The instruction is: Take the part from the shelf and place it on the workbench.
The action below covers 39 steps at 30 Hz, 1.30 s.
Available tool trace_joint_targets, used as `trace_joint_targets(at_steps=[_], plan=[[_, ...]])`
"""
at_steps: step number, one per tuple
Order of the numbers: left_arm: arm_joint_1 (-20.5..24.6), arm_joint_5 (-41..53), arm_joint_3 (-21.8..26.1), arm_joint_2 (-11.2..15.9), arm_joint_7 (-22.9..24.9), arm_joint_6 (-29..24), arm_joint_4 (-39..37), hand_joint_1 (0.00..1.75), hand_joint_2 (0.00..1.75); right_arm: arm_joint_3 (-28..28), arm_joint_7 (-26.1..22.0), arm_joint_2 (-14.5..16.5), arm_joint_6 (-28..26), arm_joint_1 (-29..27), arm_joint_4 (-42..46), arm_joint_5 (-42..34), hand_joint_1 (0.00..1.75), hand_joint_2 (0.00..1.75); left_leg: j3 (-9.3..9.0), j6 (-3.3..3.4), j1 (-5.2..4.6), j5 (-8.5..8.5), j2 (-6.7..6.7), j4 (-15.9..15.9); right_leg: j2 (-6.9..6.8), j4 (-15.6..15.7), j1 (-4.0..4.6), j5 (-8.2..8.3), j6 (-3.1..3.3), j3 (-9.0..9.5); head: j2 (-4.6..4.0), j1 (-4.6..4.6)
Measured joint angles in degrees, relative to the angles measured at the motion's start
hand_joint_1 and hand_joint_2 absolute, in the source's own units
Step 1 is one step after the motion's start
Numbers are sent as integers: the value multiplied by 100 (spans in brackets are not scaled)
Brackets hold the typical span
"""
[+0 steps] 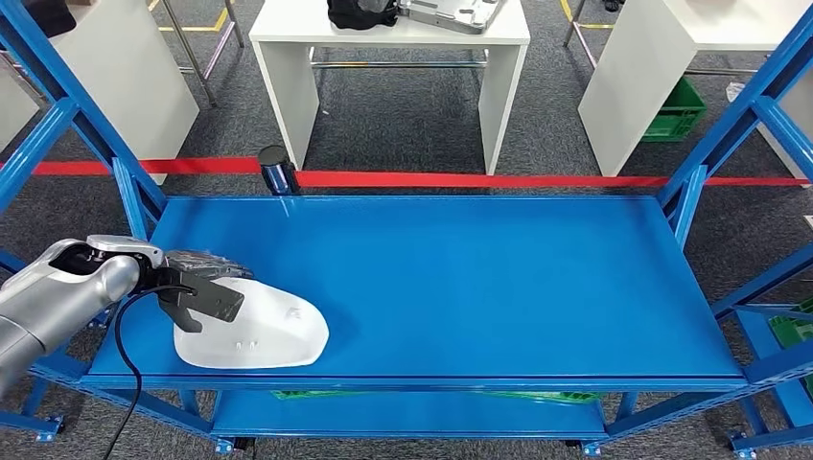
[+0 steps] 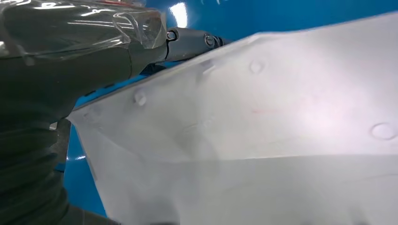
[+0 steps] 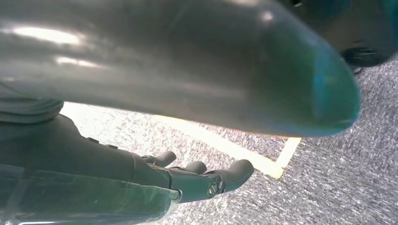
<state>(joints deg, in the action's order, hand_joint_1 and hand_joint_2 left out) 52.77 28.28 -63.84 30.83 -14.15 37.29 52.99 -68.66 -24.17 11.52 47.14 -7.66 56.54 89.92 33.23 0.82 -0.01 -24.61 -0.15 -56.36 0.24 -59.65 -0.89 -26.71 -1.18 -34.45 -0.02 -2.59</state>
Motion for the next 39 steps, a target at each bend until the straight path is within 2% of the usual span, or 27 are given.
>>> trace_joint_targets(at_steps=[1,2,5,7,9,10,11,12,14,15,16,18,20,21,22,24,25,26,27,28,29,31,32,34,36,37,39], plan=[[3,-11,-8,3,-1,-3,-2,163,175,2,-6,-4,1,1,1,0,0,0,11,-25,-11,-11,-1,-19,1,174,9,52,39,88,0,-3],[5,-17,-19,7,-3,-4,-4,172,175,3,-13,-7,1,1,1,0,0,0,21,-49,-19,-16,-1,-29,3,216,22,66,88,109,0,-5],[12,-36,-46,21,-11,-8,-9,175,175,3,-28,-12,-2,-3,-1,0,0,0,73,-119,11,-87,1,-115,3,236,-1,96,183,118,0,-9],[22,-51,-58,39,-17,-12,-10,175,175,2,-37,-18,-4,-3,-2,0,0,0,285,-183,34,-371,4,-585,4,247,-29,105,219,129,0,-20],[17,-59,-87,50,-22,-13,-13,175,175,1,-44,-22,-6,-6,-5,0,0,0,646,-231,54,-730,5,-1382,5,244,-27,102,229,128,0,-26],[8,-60,-106,51,-23,-12,-14,175,175,1,-45,-22,-6,-9,-7,0,0,0,785,-241,60,-812,6,-1668,6,242,-26,100,230,128,0,-27],[0,-61,-121,51,-25,-11,-16,175,175,1,-46,-22,-6,-11,-8,0,0,0,830,-240,62,-783,6,-1745,6,242,-24,98,231,132,0,-27],[0,-61,-131,52,-26,-11,-17,175,175,1,-46,-22,-6,-12,-9,0,0,0,753,-229,63,-641,6,-1573,7,241,-20,96,231,141,0,-27],[21,-62,-133,58,-28,-13,-19,175,175,2,-46,-21,-6,-10,-10,0,0,0,351,-175,55,-247,5,-749,11,244,-10,92,230,163,0,-26],[37,-63,-132,61,-30,-15,-19,175,175,3,-47,-20,-6,-7,-10,0,0,0,160,-144,42,-122,6,-376,13,243,5,89,223,161,0,-25],[49,-65,-131,64,-32,-16,-19,175,175,3,-48,-19,-6,-5,-10,0,0,0,40,-119,27,-66,6,-146,13,243,17,90,210,151,0,-23],[61,-68,-132,68,-32,-18,-20,175,175,3,-49,-17,-6,-11,-11,0,0,0,-5,-85,1,-71,6,-49,12,253,33,102,167,128,0,-23],[69,-70,-130,67,-33,-16,-20,175,175,3,-50,-16,-6,-20,-13,0,0,0,-29,-23,25,-28,10,15,7,231,36,81,119,104,0,-19],[82,-72,-128,63,-34,-16,-19,175,175,3,-51,-16,-6,-21,-14,0,0,0,-46,13,39,-1,13,55,4,119,39,15,108,48,0,-14],[94,-73,-128,58,-34,-16,-19,175,175,3,-53,-18,-6,-21,-14,0,0,0,-61,41,51,20,17,89,1,-130,39,-108,113,-75,0,-8],[107,-75,-134,48,-35,-27,-19,175,175,0,-56,-20,-4,-23,-17,0,0,0,-52,62,42,30,17,93,1,-915,34,-424,136,-453,0,-4],[103,-76,-139,41,-36,-50,-19,175,175,-4,-57,-19,-3,-24,-19,0,0,0,-46,63,37,30,16,91,1,-1264,30,-535,128,-624,0,-3],[100,-76,-144,35,-37,-81,-20,175,175,-10,-58,-18,-1,-26,-20,0,0,0,-43,64,34,30,13,86,1,-1422,26,-562,100,-703,0,-4],[97,-76,-145,29,-39,-122,-20,175,175,-16,-60,-16,4,-25,-21,0,0,0,-42,62,33,29,9,80,0,-1341,19,-500,58,-666,0,-3],[95,-77,-144,22,-41,-174,-21,175,175,-22,-61,-16,9,-25,-21,0,0,0,-42,56,33,25,5,67,-1,-1017,9,-359,11,-506,0,-3],[95,-81,-140,16,-43,-226,-21,175,175,-28,-62,-17,16,-23,-19,0,0,0,-38,41,33,15,1,45,-3,-560,0,-198,-19,-280,0,-3],[96,-95,-131,4,-46,-316,-20,175,175,-43,-62,-16,36,-17,-14,0,0,0,-16,-8,10,-13,-9,-5,-3,114,3,27,9,69,0,-6],[96,-105,-129,-2,-46,-337,-20,175,175,-51,-63,-14,45,-15,-10,0,0,0,-5,-34,2,-21,-12,-21,-2,231,13,62,53,130,0,-9],[95,-120,-128,-10,-48,-352,-19,175,175,-62,-64,-9,64,-19,-7,0,0,0,5,-78,6,-20,-15,-29,2,233,22,83,131,129,0,-13],[96,-123,-124,-10,-48,-362,-19,175,175,-65,-64,-4,75,-22,-3,0,0,0,69,-135,25,-121,-11,-156,3,246,-2,102,189,136,0,-17],[96,-123,-122,-9,-48,-367,-20,175,175,-67,-64,-2,77,-22,-1,0,0,0,164,-167,35,-256,-9,-368,3,254,-20,109,213,141,0,-21],[80,-122,-126,-10,-48,-381,-21,175,175,-69,-64,1,77,-23,3,0,0,0,504,-223,56,-634,-3,-1121,4,252,-21,109,241,139,0,-29]])
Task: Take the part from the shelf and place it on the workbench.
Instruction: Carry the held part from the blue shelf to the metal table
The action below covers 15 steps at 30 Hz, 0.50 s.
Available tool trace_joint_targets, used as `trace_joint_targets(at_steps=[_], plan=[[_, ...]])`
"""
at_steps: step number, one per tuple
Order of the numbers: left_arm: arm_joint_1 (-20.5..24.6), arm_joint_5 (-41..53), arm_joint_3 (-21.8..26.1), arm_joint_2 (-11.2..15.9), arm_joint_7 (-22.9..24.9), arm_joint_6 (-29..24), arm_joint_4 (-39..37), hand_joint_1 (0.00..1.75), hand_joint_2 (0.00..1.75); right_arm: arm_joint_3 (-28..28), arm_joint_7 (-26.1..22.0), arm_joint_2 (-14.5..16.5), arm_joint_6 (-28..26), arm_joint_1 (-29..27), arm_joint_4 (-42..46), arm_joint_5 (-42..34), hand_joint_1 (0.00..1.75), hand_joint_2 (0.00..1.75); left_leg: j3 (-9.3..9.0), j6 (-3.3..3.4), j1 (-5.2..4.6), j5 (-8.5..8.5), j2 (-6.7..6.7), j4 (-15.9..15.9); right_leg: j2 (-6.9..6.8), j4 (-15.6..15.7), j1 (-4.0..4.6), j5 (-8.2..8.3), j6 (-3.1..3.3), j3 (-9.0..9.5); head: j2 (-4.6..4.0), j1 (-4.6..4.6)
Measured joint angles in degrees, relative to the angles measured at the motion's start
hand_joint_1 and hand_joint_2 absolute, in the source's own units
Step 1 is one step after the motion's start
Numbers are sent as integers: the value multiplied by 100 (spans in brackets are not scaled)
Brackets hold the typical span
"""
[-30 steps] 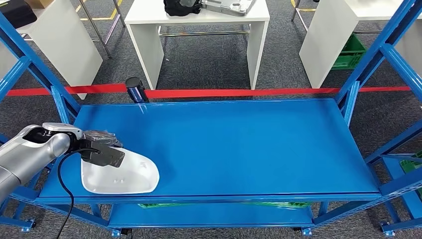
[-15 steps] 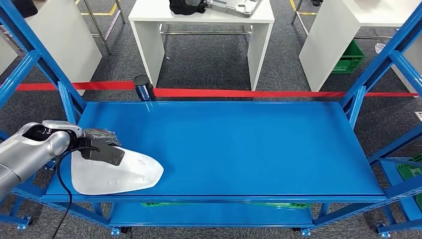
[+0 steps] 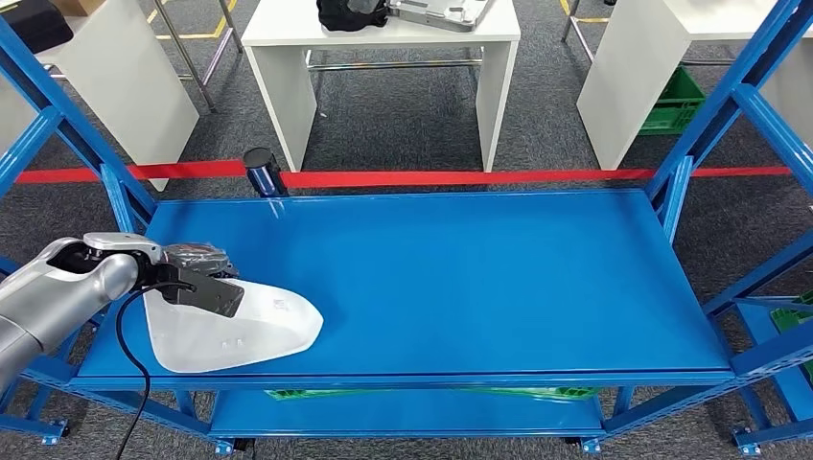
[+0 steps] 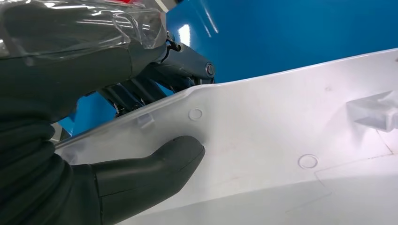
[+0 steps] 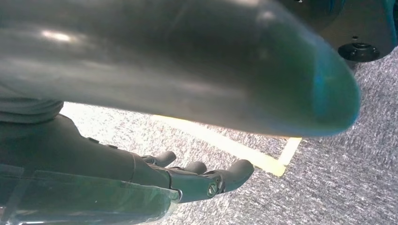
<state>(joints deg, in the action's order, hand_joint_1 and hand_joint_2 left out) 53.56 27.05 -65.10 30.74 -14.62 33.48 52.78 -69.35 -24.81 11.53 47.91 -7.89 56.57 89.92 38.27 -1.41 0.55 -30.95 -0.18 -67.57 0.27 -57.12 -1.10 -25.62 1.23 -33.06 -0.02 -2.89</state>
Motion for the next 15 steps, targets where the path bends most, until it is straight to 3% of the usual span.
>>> trace_joint_targets(at_steps=[2,3,4,6,8,12,13,15], plan=[[-54,-16,3,-3,3,-64,0,175,175,-2,0,8,-1,0,0,0,0,0,286,-26,14,-189,3,-606,1,-2,7,-1,10,-3,0,0],[-89,-43,20,-5,9,-129,1,175,175,-4,0,12,-1,1,0,0,0,0,282,-23,17,-119,5,-592,3,-2,9,-2,10,1,0,0],[-126,-89,58,-8,22,-215,5,175,175,-6,0,14,-2,2,0,0,0,0,161,-9,17,49,5,-336,5,-2,11,-2,9,9,0,-1],[-212,-233,207,-15,62,-422,43,175,175,-9,-3,20,-3,7,0,0,0,0,-262,47,6,422,5,516,10,-1,21,-4,4,17,0,1],[-365,-493,475,-37,95,-674,148,175,175,-9,-12,24,-28,14,-2,0,0,0,-522,101,-29,551,9,1027,13,-3,38,2,-25,-8,0,4],[-1207,-1591,1515,-215,28,-1170,789,175,175,-28,-15,2,-264,31,-124,0,0,0,-589,218,-56,588,27,1174,13,-51,21,-29,-131,-68,0,6],[-1475,-1893,1855,-323,-15,-1250,1038,175,175,-40,-8,-14,-340,45,-189,0,0,0,-603,254,-44,611,34,1213,12,-206,21,-119,-138,-145,0,14],[-2008,-2364,2495,-566,-85,-1345,1558,175,175,-73,6,-47,-459,77,-333,0,0,0,-611,293,-39,627,42,1241,9,-886,18,-434,-118,-466,0,32]])
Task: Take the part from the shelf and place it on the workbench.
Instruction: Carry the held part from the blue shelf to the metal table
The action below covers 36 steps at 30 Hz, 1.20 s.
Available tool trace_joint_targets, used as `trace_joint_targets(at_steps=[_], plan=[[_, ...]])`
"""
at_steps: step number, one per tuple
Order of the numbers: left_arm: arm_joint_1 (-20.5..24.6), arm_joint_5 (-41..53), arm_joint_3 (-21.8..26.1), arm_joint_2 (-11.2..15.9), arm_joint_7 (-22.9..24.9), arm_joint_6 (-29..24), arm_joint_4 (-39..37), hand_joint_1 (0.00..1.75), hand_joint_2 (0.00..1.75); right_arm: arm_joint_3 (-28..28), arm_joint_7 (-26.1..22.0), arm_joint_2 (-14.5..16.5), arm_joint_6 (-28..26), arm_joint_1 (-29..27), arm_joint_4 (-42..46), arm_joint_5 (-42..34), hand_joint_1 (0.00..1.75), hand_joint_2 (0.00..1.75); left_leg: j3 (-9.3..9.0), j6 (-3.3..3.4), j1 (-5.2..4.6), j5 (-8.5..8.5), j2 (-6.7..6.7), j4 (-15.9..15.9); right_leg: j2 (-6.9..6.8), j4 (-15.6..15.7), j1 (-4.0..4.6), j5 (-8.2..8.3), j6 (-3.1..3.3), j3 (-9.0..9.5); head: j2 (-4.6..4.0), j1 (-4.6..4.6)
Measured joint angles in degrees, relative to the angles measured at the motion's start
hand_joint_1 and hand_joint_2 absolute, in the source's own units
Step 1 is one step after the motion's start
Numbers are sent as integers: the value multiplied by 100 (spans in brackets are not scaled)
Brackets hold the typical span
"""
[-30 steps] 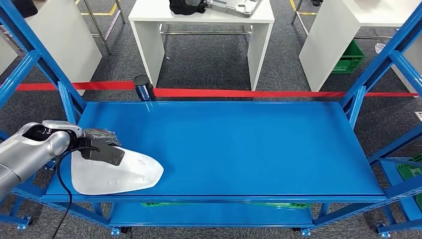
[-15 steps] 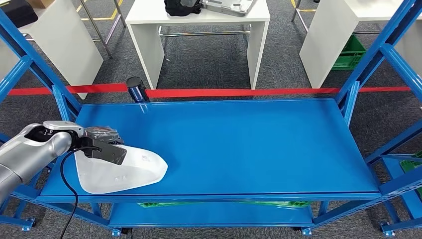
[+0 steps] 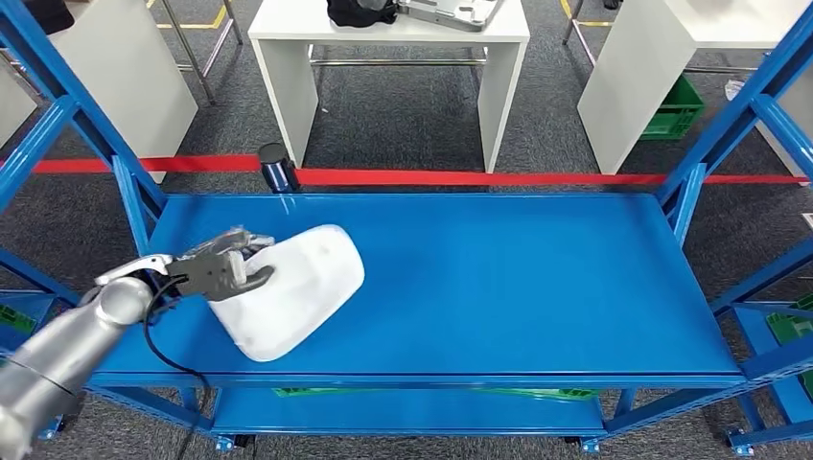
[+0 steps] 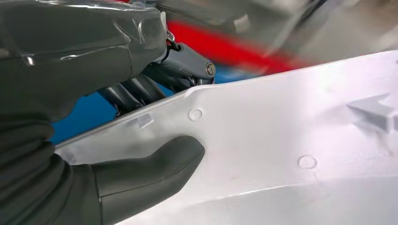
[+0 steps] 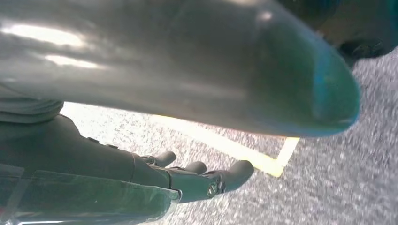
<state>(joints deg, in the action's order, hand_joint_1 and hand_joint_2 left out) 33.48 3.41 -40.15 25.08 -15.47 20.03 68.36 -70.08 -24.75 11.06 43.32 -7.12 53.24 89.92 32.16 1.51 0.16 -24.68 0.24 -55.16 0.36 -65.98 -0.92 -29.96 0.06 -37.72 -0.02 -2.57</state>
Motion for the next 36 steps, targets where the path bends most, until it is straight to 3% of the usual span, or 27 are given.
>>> trace_joint_targets(at_steps=[2,3,4,6,8,11,13,16,18,19,22,24,27,28,29,31,33,34,36], plan=[[-473,-287,505,-231,-75,-27,454,175,175,-25,8,-22,-59,22,-116,0,0,0,5,5,-6,-3,4,-3,-1,-702,-8,-237,-18,-336,0,8],[-677,-397,713,-340,-143,-32,657,175,175,-33,9,-28,-71,24,-160,0,0,0,5,4,-7,-5,4,-6,-3,-780,-15,-235,-57,-374,0,10],[-868,-509,909,-448,-236,-34,868,175,175,-43,11,-32,-80,24,-196,0,0,0,5,-2,-4,-10,1,-12,-5,-608,-27,-142,-110,-290,0,11],[-1202,-691,1250,-656,-461,-29,1348,175,175,-62,14,-36,-109,25,-244,0,0,0,14,-35,-2,-38,-16,-56,-10,209,-53,147,-196,125,0,12],[-1463,-790,1483,-843,-632,12,1859,175,175,-84,14,-33,-110,30,-269,0,0,0,40,-89,-23,-84,-39,-126,-8,780,-53,315,-161,426,0,9],[-1756,-954,1643,-1099,-852,130,2542,175,175,-122,12,-8,-16,37,-274,0,0,0,61,-147,-16,-112,-49,-164,-5,847,-29,341,-36,476,0,7],[-1862,-1098,1694,-1245,-991,200,2929,175,175,-139,11,23,42,34,-238,0,0,0,142,-202,12,-248,-44,-343,-6,857,-44,351,22,490,0,1],[-1941,-1329,1746,-1416,-1134,341,3347,175,175,-155,20,78,36,39,-190,0,0,0,602,-273,39,-783,-38,-1370,-8,857,-37,358,66,497,0,-9],[-1999,-1582,1746,-1536,-1186,515,3522,175,175,-156,54,101,-72,62,-204,0,0,0,815,-272,43,-928,-37,-1846,-9,850,-21,365,73,497,0,-9],[-2017,-1711,1735,-1608,-1197,603,3605,175,175,-157,78,109,-151,84,-227,0,0,0,764,-253,42,-842,-37,-1762,-7,847,-12,366,72,500,0,-9],[-2023,-1963,1646,-1821,-1224,782,3870,175,175,-157,161,121,-361,163,-349,0,0,0,155,-126,10,-350,-35,-634,5,847,29,373,60,511,0,-5],[-2024,-2046,1550,-1936,-1239,830,4017,175,175,-158,212,120,-439,206,-452,0,0,0,-42,-66,-29,-248,-33,-247,3,848,40,392,28,495,0,-4],[-2032,-2084,1435,-2044,-1244,836,4157,175,175,-160,237,116,-478,251,-577,0,0,0,-47,-9,-41,-165,-20,-157,-10,863,41,421,-60,472,0,-4],[-2031,-2100,1406,-2069,-1246,840,4186,175,175,-161,246,114,-479,258,-604,0,0,0,-54,27,-29,-105,-10,-98,-12,791,43,348,-68,431,0,3],[-2032,-2125,1381,-2093,-1250,848,4205,175,175,-163,270,110,-479,260,-626,0,0,0,-51,58,-17,-43,-1,-41,-13,611,46,206,-59,352,0,11],[-2049,-2192,1330,-2128,-1264,877,4215,175,175,-189,370,100,-468,273,-659,0,0,0,18,96,-11,49,5,-3,-15,-71,39,-214,-19,89,0,30],[-2076,-2247,1287,-2143,-1300,900,4215,175,175,-257,551,95,-383,295,-665,0,0,0,131,91,-16,125,5,-14,-15,-649,25,-469,-59,-68,0,33],[-2084,-2253,1259,-2145,-1328,904,4215,175,175,-310,674,97,-297,303,-638,0,0,0,190,82,-14,162,4,-26,-16,-660,11,-463,-111,-5,0,33],[-2100,-2219,1200,-2149,-1380,902,4227,175,175,-451,974,117,-91,320,-484,0,0,0,308,46,-6,224,-5,-79,-19,-54,-34,-253,-238,443,0,34]])
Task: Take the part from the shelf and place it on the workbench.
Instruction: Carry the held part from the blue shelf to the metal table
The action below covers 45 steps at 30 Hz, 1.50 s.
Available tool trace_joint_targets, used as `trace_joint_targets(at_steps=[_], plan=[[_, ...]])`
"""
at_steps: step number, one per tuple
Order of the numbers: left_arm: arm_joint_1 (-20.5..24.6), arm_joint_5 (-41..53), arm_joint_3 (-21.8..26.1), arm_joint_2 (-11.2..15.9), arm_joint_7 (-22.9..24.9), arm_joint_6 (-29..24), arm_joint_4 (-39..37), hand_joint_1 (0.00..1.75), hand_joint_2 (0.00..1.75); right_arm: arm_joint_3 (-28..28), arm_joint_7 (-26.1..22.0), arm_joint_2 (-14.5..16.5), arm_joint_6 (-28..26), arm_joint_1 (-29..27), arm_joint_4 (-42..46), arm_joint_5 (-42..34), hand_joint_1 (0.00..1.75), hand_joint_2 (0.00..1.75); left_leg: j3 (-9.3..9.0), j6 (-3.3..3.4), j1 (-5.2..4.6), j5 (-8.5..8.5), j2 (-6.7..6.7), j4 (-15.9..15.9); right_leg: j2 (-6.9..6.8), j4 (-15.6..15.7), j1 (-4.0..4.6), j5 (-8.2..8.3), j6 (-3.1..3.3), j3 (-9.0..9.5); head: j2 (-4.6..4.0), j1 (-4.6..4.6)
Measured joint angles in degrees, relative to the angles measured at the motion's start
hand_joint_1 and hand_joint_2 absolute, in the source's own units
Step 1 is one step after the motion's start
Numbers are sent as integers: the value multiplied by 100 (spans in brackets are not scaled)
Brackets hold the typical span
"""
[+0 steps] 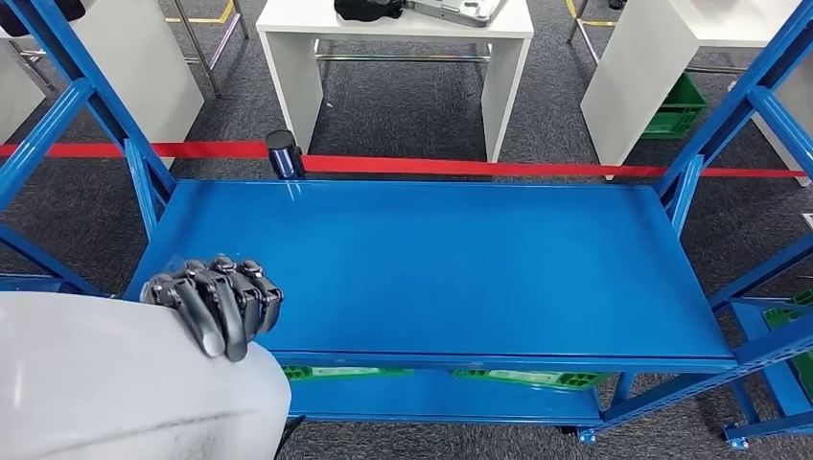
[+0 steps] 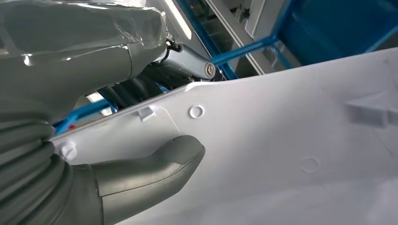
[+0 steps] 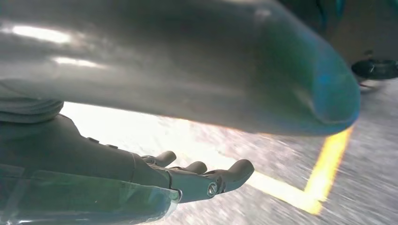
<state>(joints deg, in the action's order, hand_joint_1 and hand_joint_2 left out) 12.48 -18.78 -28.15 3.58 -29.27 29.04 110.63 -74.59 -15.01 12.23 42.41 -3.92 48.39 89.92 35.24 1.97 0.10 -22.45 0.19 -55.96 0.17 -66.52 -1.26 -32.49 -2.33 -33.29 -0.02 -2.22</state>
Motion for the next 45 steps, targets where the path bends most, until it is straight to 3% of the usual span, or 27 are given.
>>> trace_joint_targets(at_steps=[1,3,6,7,9,11,12,14,16,18,20,22,23,26,27,28,29,30,32,34,36,37,38,40,42,43,45], plan=[[-7,21,-22,-3,-12,-4,17,175,175,-81,162,20,90,17,109,0,0,0,61,-26,-3,23,-4,-44,0,419,-16,78,-25,274,0,0],[-14,38,-51,-14,-14,-20,52,175,175,-259,439,66,213,41,351,0,0,0,139,-92,-16,67,-9,-122,27,898,-13,166,24,555,0,-8],[-17,43,-79,-26,-11,-42,68,175,175,-491,696,181,377,46,787,5,0,0,184,-190,-3,151,-23,-150,38,932,9,238,186,476,0,-11],[-19,44,-86,-25,-12,-50,68,175,175,-539,736,222,426,45,928,8,0,0,218,-220,9,85,-27,-190,26,935,3,285,235,437,0,-13],[-17,45,-103,-21,-18,-81,68,175,175,-598,754,292,480,39,1130,10,0,0,347,-287,34,-367,-27,-567,3,940,-14,403,313,327,0,-14],[-19,47,-129,-16,-25,-120,66,175,175,-622,722,325,477,34,1219,11,0,0,509,-340,50,-949,-24,-1314,-5,931,2,528,343,192,0,-26],[-22,47,-143,-11,-30,-136,60,175,175,-626,689,334,458,32,1227,11,0,0,541,-347,53,-1087,-24,-1630,-8,926,12,589,347,120,0,-26],[-25,65,-168,0,-44,-158,38,175,175,-625,609,336,386,33,1190,11,0,0,339,-317,48,-1001,-25,-1713,-8,918,38,699,343,-23,0,-28],[-13,113,-204,8,-71,-195,14,175,175,-617,521,333,292,37,1092,11,0,0,-249,-203,17,-784,-28,-1001,-5,919,63,797,334,-121,0,-28],[10,151,-244,10,-95,-233,-2,175,175,-595,444,326,218,36,963,11,0,0,-785,-94,-33,-770,-15,-219,-8,931,77,891,294,-167,0,-20],[31,167,-272,19,-109,-256,-20,175,175,-571,396,305,175,31,856,11,0,0,-914,-44,-81,-780,-6,43,-18,964,54,986,213,-181,0,-32],[47,180,-296,28,-116,-272,-43,175,175,-556,340,278,151,29,770,13,0,0,-853,22,-81,-620,7,132,-23,966,39,1007,169,-216,0,-48],[59,185,-308,28,-119,-278,-52,175,175,-548,305,266,147,28,725,14,0,0,-802,61,-71,-524,19,185,-22,880,43,900,185,-267,0,-41],[84,195,-370,30,-123,-291,-86,175,175,-521,187,208,191,26,607,0,0,0,-566,109,-57,-272,36,232,-20,-30,24,162,257,-552,0,-24],[85,200,-399,31,-124,-302,-96,175,175,-516,137,195,220,26,587,-6,0,0,-471,98,-57,-197,41,224,-20,-399,13,3,228,-624,0,-21],[87,207,-426,31,-123,-314,-103,175,175,-516,86,192,245,26,578,-9,0,0,-373,84,-53,-125,46,209,-21,-650,-2,-30,164,-634,0,-21],[90,214,-444,31,-123,-326,-107,175,175,-517,44,193,262,26,579,-4,0,0,-274,63,-46,-60,51,185,-21,-714,-22,51,78,-557,0,-19],[95,220,-457,31,-122,-333,-109,175,175,-517,14,196,267,25,583,0,0,0,-162,36,-34,-3,54,147,-22,-569,-47,189,-8,-375,0,-19],[116,228,-475,31,-122,-338,-110,175,175,-512,-24,208,260,22,601,7,0,0,52,-29,-20,73,53,6,-21,204,-81,304,-98,224,0,-15],[139,230,-494,33,-122,-349,-110,175,175,-477,-65,226,211,8,635,7,0,0,197,-103,-20,135,58,-124,-13,841,-63,166,-23,613,0,-16],[149,225,-508,40,-120,-374,-112,175,175,-363,-106,234,156,-72,668,6,0,0,243,-179,2,225,64,-145,-13,963,-25,123,107,605,0,-20],[150,219,-510,46,-120,-385,-115,175,175,-270,-117,229,156,-131,677,5,0,0,262,-215,22,222,56,-154,-24,964,-23,166,159,566,0,-13],[150,212,-509,53,-118,-386,-118,175,175,-167,-113,217,187,-190,680,-1,0,0,292,-251,39,103,47,-224,-36,966,-27,224,214,524,0,-18],[150,196,-507,62,-115,-365,-126,175,175,-51,-102,181,280,-241,677,-42,0,0,406,-316,60,-438,31,-665,-55,968,-33,354,291,401,0,-28],[150,171,-507,65,-114,-324,-147,175,175,-74,-102,147,382,-232,674,-90,0,0,525,-357,64,-961,31,-1379,-53,960,-18,489,312,257,0,-39],[150,157,-506,66,-119,-296,-164,175,175,-104,-110,131,449,-224,679,-91,0,0,531,-360,64,-1034,31,-1650,-51,955,-8,558,309,178,0,-38],[150,134,-506,66,-136,-227,-190,175,175,-167,-148,106,631,-224,730,-47,0,0,270,-324,59,-833,25,-1633,-48,949,18,686,293,23,0,-38]])
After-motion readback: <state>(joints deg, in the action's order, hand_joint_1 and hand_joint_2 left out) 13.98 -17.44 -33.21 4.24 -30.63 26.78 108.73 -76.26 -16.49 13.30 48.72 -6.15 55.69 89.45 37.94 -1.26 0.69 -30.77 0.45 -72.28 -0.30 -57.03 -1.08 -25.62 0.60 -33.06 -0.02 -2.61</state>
